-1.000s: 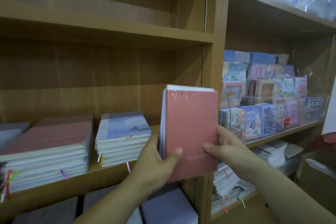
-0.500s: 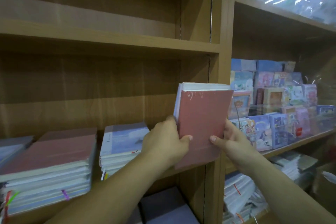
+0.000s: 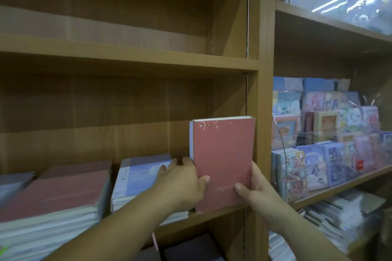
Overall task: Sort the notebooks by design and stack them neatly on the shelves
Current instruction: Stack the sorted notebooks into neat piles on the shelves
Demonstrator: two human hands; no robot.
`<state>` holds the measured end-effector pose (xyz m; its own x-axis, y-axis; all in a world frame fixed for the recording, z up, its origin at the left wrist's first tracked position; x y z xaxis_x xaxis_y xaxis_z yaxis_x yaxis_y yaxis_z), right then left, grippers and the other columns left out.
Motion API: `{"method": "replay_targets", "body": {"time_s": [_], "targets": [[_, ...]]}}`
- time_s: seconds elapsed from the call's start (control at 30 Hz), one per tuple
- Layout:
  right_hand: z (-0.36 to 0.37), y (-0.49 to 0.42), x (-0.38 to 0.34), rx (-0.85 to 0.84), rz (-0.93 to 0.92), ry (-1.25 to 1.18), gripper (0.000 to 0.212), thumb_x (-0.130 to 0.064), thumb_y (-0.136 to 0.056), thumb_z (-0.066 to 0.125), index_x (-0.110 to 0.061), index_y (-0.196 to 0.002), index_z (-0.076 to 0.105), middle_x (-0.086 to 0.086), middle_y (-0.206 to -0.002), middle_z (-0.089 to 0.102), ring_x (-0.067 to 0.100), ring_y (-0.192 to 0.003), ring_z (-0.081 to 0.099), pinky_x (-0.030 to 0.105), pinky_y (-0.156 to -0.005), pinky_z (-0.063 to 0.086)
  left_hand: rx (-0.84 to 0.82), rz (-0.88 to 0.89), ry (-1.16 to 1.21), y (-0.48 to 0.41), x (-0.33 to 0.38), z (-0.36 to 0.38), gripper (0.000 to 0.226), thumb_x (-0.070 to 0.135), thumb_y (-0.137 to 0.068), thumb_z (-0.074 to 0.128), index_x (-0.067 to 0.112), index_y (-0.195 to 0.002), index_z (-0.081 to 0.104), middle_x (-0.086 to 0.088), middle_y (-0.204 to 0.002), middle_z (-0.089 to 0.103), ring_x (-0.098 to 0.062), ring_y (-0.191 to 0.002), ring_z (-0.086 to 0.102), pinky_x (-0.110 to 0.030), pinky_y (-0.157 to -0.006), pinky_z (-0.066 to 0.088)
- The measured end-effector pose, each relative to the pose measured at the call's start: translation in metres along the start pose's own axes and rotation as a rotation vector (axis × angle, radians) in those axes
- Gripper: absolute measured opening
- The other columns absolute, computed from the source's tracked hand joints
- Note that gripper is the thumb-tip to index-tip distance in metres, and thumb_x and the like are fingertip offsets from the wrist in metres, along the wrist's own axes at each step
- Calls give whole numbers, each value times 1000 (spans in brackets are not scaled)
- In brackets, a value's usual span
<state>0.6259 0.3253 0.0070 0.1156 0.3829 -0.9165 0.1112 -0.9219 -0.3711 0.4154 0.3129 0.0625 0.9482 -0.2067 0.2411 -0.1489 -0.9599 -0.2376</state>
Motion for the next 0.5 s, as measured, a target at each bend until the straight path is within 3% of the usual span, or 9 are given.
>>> {"method": "replay_targets", "body": {"time_s": [0.1,0.2,0.3,0.5], "targets": [[-1,-2,1,-20,-1,44,67,-13,-101,60,-50,-147,31,-15,-138,59,8,-131,54,46,-115,41,93,67,95,-2,1,-5,78,58,-93,50,13,-152,26,-8,-143,53,-29,-130,51,-51,-111,40],[2,-2,-1,-35,2,116,65,-16,-102,57,-51,-147,25,-19,-139,55,0,-129,52,40,-116,41,164,91,88,8,7,0,57,48,-99,48,20,-145,32,0,-133,61,-25,-121,57,-49,-113,38],[4,0,-4,-58,-13,201,61,-19,-103,54,-48,-146,21,-22,-139,52,-6,-129,49,37,-117,39,112,95,-35,14,9,3,50,47,-102,43,17,-141,37,-2,-133,60,-25,-123,56,-51,-120,27],[1,4,-4,-117,40,318,80,-16,-101,57,-48,-153,4,-27,-140,44,-7,-131,42,31,-119,34,36,115,-149,22,11,5,50,40,-99,50,11,-137,36,-6,-127,60,-27,-115,57,-48,-112,37]]}}
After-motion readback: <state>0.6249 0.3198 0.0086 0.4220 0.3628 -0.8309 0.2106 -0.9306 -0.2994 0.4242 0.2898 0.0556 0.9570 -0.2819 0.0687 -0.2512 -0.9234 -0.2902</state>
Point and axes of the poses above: each hand's wrist, its own y-axis away from the middle knuckle, its own z-axis out of the palm, x = y × z, the point moved 5 cm from there along -y, towards the middle knuckle
